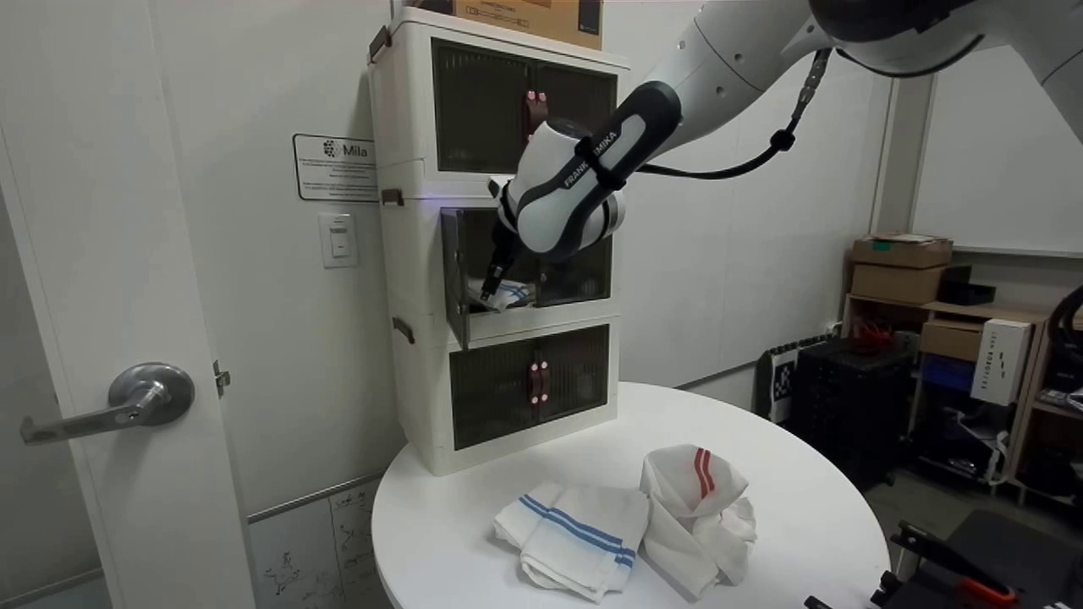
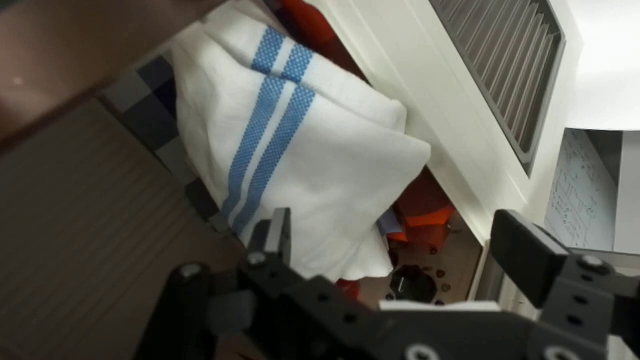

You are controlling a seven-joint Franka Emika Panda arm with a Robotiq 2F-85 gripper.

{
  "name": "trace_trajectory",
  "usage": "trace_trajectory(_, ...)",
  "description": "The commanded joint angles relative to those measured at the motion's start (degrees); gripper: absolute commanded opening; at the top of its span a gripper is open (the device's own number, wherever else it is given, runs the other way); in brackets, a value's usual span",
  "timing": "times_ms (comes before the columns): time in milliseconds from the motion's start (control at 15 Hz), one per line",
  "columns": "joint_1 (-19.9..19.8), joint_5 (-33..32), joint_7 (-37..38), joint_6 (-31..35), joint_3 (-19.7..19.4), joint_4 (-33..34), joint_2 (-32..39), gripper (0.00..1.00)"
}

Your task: Remove the white and blue towel from the second cabinet

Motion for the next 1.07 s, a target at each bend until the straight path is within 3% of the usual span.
trace_trajectory(0,0.3,-2.4,3.0,0.0,-0.2,4.7,3.5,1.0)
trace_trajectory(200,0.3,-2.8,3.3,0.2,-0.2,6.1,4.8,1.0)
trace_trajectory(267,0.3,-2.9,3.3,0.1,-0.2,6.5,5.1,0.95)
trace_trajectory(400,0.2,-2.9,3.1,0.1,0.2,7.0,5.6,0.75)
trace_trajectory(733,0.2,-3.1,3.0,-0.1,0.1,7.7,6.4,0.38)
trace_trajectory(867,0.3,-3.3,3.1,-0.1,-0.1,7.7,6.5,0.24)
trace_trajectory(1000,0.2,-3.4,3.1,0.0,-0.3,7.5,6.4,0.2)
